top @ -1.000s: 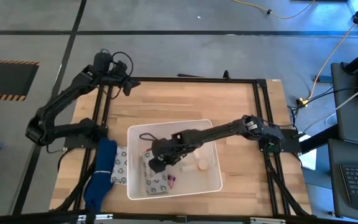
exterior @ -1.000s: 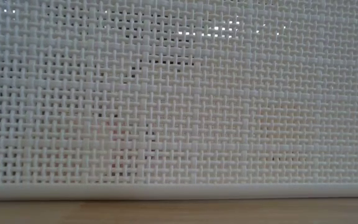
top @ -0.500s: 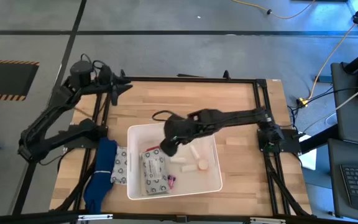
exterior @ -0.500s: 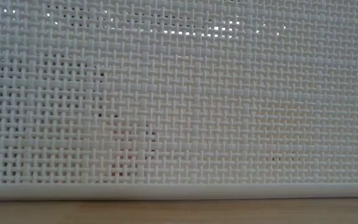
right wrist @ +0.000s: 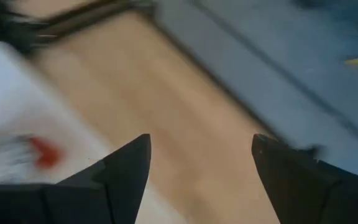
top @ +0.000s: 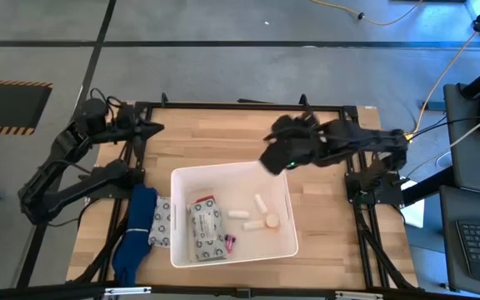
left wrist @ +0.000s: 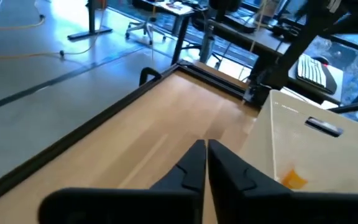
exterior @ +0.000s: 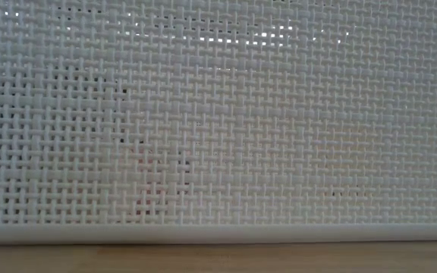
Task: Pick & place medical supplies in basket/bin
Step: Put the white mailer bag into the white bin
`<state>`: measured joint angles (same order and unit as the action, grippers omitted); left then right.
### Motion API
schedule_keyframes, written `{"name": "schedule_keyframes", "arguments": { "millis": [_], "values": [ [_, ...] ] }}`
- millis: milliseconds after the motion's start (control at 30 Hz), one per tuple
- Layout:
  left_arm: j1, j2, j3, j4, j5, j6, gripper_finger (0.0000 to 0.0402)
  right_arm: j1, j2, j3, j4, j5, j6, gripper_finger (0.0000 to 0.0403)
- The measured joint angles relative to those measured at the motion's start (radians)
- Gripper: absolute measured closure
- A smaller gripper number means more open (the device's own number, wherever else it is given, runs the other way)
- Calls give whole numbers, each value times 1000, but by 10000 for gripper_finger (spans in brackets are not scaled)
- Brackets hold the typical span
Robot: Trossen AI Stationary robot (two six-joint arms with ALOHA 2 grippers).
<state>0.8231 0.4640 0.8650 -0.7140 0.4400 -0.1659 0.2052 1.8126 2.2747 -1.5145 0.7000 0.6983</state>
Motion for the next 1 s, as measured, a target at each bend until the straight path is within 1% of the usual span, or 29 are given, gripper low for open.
{"name": "schedule_keyframes", "arguments": {
  "millis": [67,133,300,367,467,567,633,733,800,933,1000],
  "values": [
    [0,-4,0,-17,-1,-7,397,-14,-32,-34,-62,76,22,123],
    [0,-4,0,-49,-1,-8,398,-37,-67,-105,-48,104,15,123],
    [-6,4,0,-172,-1,-8,399,-110,-177,-369,23,89,-46,123],
    [-7,6,0,-235,-10,-15,399,-144,-230,-487,84,72,-76,123],
    [-7,12,0,-343,-96,-43,400,-199,-330,-650,240,18,-137,123],
    [-6,17,0,-476,-185,-61,399,-265,-443,-793,447,-61,-233,123],
    [-6,19,0,-540,-201,-75,400,-318,-511,-879,573,-123,-307,123],
    [-7,28,0,-571,-201,-111,399,-407,-603,-992,734,-237,-386,123],
    [-14,35,0,-572,-202,-118,399,-467,-652,-1072,857,-335,-441,123],
    [-42,78,0,-574,-211,-108,399,-571,-711,-1249,1165,-605,-517,123],
    [-64,114,0,-596,-238,-90,399,-601,-724,-1322,1288,-669,-526,123]
  ]
}}
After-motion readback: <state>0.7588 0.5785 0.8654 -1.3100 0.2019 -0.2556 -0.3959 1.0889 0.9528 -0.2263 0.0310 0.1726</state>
